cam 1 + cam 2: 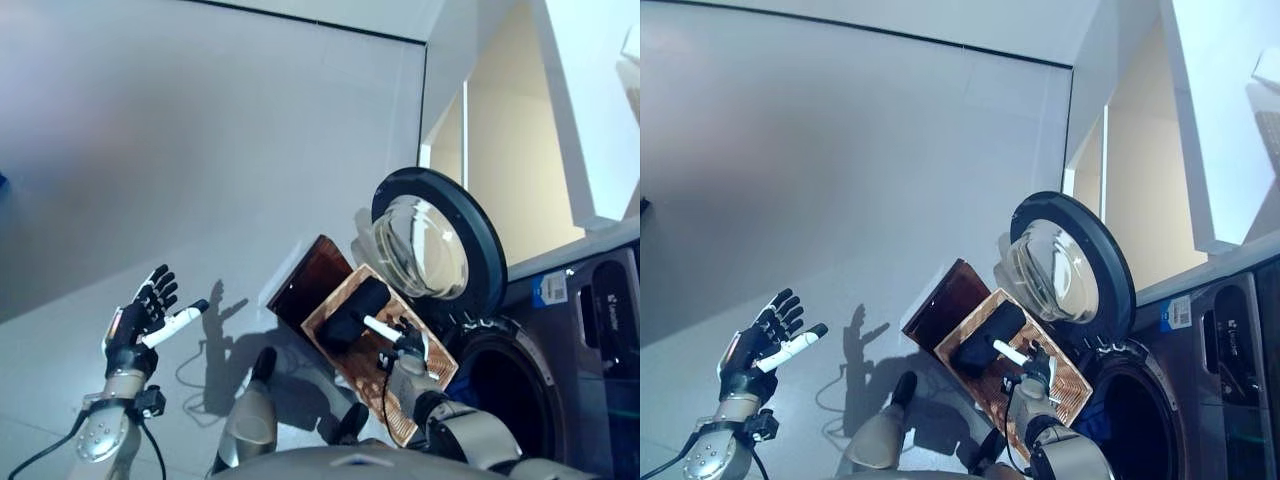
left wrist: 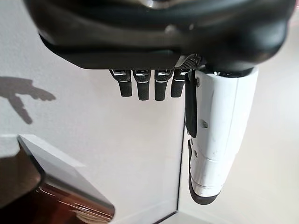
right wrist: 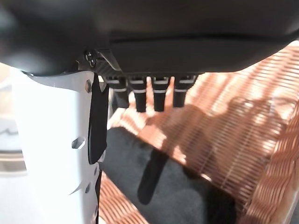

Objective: Pick up the clothes and place them into the washing machine

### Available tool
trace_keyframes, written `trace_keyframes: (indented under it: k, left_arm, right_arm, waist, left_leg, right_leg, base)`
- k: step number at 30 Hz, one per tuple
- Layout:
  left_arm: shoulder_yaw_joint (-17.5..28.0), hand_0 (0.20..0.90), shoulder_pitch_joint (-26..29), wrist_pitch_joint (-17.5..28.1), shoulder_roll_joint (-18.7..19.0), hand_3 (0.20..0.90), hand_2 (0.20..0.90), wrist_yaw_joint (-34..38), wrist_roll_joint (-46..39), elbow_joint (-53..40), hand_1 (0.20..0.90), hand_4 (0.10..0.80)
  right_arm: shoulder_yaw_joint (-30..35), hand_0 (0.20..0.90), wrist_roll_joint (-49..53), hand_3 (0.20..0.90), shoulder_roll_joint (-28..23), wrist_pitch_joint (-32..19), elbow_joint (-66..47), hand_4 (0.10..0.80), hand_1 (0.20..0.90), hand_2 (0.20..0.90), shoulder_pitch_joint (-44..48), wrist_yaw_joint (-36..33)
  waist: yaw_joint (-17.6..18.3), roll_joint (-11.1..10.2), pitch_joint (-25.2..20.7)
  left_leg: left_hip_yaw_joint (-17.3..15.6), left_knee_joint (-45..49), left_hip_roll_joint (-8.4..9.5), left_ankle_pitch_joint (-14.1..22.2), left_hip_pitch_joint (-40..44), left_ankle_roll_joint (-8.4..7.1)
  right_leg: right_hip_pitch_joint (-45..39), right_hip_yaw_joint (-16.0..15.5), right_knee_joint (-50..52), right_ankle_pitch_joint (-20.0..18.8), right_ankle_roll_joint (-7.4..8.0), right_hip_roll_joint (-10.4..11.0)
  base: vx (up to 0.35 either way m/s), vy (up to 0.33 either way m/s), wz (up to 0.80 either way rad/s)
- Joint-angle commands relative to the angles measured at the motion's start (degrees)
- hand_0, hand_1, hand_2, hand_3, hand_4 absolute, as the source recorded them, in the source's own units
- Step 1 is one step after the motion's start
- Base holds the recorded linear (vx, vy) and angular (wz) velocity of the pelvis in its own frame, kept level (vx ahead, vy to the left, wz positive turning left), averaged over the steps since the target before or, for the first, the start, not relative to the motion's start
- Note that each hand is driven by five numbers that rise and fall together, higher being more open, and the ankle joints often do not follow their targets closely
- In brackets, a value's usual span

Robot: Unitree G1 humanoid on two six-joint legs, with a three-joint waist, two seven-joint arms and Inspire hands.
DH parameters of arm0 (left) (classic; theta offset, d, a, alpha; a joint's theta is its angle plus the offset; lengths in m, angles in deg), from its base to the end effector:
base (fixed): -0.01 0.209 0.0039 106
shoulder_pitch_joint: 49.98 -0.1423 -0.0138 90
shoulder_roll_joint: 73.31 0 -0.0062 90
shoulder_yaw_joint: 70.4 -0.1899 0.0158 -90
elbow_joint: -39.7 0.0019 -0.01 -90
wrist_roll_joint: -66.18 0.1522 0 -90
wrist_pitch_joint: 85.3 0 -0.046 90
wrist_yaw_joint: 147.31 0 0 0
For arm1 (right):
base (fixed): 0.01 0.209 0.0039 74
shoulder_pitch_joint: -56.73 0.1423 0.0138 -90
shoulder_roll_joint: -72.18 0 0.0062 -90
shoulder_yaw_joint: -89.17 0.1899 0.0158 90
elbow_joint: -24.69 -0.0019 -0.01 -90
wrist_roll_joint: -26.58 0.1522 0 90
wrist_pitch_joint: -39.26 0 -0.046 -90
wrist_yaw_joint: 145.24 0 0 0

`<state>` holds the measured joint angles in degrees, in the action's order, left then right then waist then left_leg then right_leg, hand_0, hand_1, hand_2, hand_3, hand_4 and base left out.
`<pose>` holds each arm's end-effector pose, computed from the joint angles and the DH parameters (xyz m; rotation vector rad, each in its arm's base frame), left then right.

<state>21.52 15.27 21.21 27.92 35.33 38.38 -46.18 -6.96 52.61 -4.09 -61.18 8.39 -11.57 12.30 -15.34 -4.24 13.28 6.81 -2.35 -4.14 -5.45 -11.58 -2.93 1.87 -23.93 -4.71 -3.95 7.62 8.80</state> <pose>0.1087 0.2712 -0.0020 0.0295 0.1751 0.2263 0.2101 -0.1455 -0.0940 0.0877 0.7827 -0.4715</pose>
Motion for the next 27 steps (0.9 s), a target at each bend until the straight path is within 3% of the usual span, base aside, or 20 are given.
trace_keyframes:
  k: [1,17,27]
  left_arm:
    - [3.0,0.9,0.2,5.5,4.3,0.9,0.9,1.0,0.2,-10.3,0.9,0.8]
    - [2.4,0.9,1.7,5.7,6.9,0.9,0.9,2.9,0.2,-12.1,0.9,0.8]
    - [1.0,0.9,2.9,5.4,9.2,0.9,0.9,5.0,0.7,-13.3,0.9,0.8]
  right_arm:
    - [1.2,0.9,2.9,0.9,-1.7,-3.4,-1.2,0.8,0.9,0.9,4.9,-0.8]
    - [3.8,0.9,8.2,0.9,1.2,-4.0,1.5,0.8,0.9,0.9,11.3,-4.1]
    - [6.2,0.9,11.1,0.9,2.9,-4.7,2.1,0.8,0.9,0.9,16.1,-9.8]
  waist:
    - [-1.7,0.5,-0.1]
    - [-2.2,1.9,2.9]
    - [-4.1,2.7,4.1]
  left_leg:
    - [-0.2,3.0,-1.63,1.9,-2.7,-3.17]
    - [0.8,5.6,-0.94,2.1,-6.7,-2.85]
    - [2.5,6.7,0.07,1.9,-9.6,-2.66]
  right_leg:
    - [0.1,2.2,0.3,-5.3,6.78,8.0]
    - [2.3,1.5,1.1,-6.0,6.82,9.0]
    - [3.1,-0.2,1.3,-6.3,7.07,9.5]
  base:
    - [-0.092,0.008,0.02]
    - [-0.031,-0.004,0.03]
    - [-0.013,-0.012,0.11]
